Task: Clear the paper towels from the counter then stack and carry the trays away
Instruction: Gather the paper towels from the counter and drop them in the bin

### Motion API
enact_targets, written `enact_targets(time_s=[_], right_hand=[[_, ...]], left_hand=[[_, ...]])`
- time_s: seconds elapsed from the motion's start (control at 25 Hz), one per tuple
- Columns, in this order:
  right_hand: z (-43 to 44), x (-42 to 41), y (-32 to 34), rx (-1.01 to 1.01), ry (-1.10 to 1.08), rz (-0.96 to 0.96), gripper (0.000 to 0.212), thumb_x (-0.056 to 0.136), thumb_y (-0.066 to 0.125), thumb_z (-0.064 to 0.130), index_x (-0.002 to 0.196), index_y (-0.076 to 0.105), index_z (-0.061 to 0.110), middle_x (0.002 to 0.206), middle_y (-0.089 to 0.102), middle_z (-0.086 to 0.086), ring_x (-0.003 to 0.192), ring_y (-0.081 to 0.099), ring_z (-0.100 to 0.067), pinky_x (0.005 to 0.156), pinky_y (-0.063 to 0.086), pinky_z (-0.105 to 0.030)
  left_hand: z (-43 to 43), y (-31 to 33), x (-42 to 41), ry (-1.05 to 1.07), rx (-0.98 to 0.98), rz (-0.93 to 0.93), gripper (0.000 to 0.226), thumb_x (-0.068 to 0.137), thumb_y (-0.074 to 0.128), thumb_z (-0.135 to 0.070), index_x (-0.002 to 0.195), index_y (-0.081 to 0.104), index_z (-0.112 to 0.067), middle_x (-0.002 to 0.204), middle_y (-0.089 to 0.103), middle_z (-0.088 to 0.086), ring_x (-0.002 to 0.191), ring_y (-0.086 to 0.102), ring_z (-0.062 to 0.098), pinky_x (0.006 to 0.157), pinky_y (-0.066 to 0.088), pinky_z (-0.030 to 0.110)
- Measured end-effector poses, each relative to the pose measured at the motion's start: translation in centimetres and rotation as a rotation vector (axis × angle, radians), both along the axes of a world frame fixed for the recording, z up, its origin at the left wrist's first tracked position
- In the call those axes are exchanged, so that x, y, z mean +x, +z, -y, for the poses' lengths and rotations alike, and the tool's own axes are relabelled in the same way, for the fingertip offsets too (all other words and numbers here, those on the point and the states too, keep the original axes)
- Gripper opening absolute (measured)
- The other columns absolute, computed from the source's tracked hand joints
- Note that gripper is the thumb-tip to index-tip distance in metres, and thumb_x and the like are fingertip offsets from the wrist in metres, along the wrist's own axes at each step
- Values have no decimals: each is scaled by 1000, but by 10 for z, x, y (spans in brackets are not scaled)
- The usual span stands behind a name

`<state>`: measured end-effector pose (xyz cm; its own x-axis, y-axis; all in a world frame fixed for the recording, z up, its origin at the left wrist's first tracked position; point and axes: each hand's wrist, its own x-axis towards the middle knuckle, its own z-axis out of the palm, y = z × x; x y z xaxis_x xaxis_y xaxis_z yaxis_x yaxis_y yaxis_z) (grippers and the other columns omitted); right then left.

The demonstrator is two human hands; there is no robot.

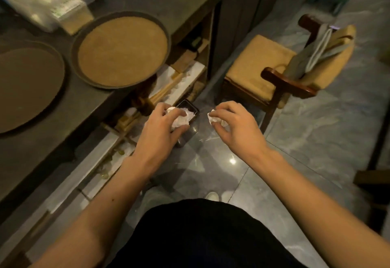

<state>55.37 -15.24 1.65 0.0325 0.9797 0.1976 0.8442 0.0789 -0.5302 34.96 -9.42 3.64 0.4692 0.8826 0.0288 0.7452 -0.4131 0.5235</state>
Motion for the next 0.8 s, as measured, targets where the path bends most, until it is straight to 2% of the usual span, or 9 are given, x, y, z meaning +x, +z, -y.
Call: enact_targets(time_s=[0.32, 0.64, 0.8], right_hand=[[23, 83, 10, 11, -180, -25, 24, 86, 72, 12, 110, 73, 15, 111, 63, -4, 103, 58, -22, 78, 55, -42], [-28, 110, 15, -78, -147, 59, 24, 87, 70, 17, 111, 72, 16, 113, 63, -4, 108, 56, -21, 82, 52, -35], [-62, 109, 8, -135, -88, 89, 25, 88, 69, 19, 113, 71, 17, 114, 62, -3, 108, 56, -20, 84, 52, -36]], left_hand=[[0, 8, 90, -113, -43, -9, 33, 87, 66, -36, 118, 64, -25, 123, 49, 2, 112, 47, 18, 86, 36, 25], [-54, -15, 114, -56, -77, 61, 33, 85, 71, -32, 116, 67, -22, 119, 54, 4, 108, 52, 18, 85, 38, 22], [-72, -29, 111, -24, -125, 125, 30, 84, 72, -28, 113, 68, -21, 115, 54, 4, 105, 53, 20, 84, 44, 28]])
